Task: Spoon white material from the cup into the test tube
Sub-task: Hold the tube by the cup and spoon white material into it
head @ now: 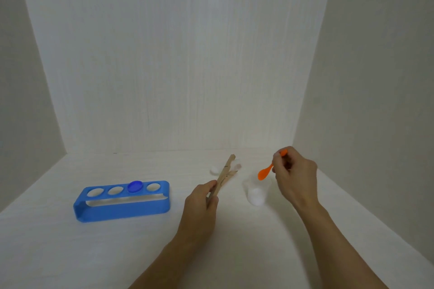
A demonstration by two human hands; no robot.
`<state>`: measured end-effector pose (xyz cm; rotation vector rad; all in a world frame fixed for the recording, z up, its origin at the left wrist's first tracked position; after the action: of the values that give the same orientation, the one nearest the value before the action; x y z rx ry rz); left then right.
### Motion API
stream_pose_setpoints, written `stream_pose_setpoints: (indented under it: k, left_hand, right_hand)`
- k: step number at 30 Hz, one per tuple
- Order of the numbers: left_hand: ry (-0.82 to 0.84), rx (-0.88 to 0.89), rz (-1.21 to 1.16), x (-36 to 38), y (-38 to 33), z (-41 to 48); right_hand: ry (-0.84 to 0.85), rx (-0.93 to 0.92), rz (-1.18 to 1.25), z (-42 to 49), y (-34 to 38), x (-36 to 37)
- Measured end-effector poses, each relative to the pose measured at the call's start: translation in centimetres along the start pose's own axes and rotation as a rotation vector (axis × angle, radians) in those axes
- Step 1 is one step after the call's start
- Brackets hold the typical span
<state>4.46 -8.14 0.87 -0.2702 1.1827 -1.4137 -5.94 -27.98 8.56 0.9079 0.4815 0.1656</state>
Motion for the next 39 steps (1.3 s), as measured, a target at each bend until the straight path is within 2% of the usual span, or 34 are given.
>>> stream_pose_setpoints:
  k: [4, 10, 23, 28, 39]
  left_hand:
    - [0.003, 0.007, 0.009, 0.1, 0.0, 0.0]
    - [0.010, 0.009, 0.013, 0.3, 0.1, 0.1]
    - [-0.004, 0.032, -0.011, 0.2, 0.0, -0.1]
    - [0.007, 0.037, -0.010, 0.2, -0.2, -0.1]
    - [-0.005, 0.064, -0.006, 0.2, -0.2, 0.0]
  right_hand:
    - [0.064, 0.000, -0.069, -0.1, -0.7, 1.2]
    - [0.062, 0.097, -0.095, -0.4, -2.3, 1.7]
    - [0.093, 0.360, -0.019, -0.3, -4.0, 1.8]
    - [0.132, 0.467, 0.081, -0.3, -4.5, 2.0]
    - [0.071, 0.508, 0.202, -0.3, -4.5, 1.3]
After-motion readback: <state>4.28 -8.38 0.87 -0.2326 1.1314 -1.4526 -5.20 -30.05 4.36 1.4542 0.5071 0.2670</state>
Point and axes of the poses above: each hand's wrist, its own z-axis towards the middle knuckle, its own x-axis out of the palm, y = z × x, the point moved 5 cm from there along z, towards the middle knuckle, and after that the axes turned 11 degrees about x, right-handed, at the moved point
